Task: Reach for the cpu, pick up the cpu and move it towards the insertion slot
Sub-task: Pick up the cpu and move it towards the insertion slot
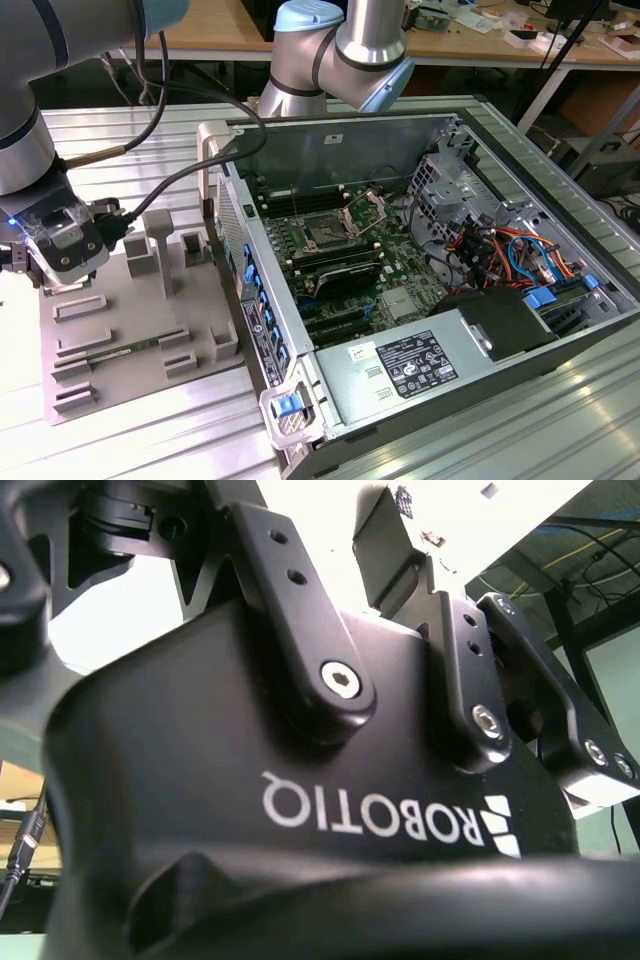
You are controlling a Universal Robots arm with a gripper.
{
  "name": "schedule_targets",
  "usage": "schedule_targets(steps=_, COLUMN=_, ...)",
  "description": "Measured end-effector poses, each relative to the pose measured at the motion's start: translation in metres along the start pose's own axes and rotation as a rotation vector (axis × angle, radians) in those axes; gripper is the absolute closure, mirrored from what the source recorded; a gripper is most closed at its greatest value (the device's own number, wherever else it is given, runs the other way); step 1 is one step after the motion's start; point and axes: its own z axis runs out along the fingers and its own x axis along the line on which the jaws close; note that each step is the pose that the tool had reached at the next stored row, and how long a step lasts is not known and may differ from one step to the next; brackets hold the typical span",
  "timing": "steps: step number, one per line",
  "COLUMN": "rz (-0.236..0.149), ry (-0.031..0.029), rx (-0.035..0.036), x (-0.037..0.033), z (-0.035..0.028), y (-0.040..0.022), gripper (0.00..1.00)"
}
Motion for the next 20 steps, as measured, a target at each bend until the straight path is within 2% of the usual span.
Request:
schedule_targets(steps=11, rz=0.0, ry=-0.0004, rx=-0.0067, x=0.0, z=-0.0004, y=0.0003, gripper=0.46)
schedule_targets(steps=20, rz=0.0, ry=0.0001, rx=-0.0074, x=-0.0011, z=-0.0004, y=0.0002, gripper=0.46)
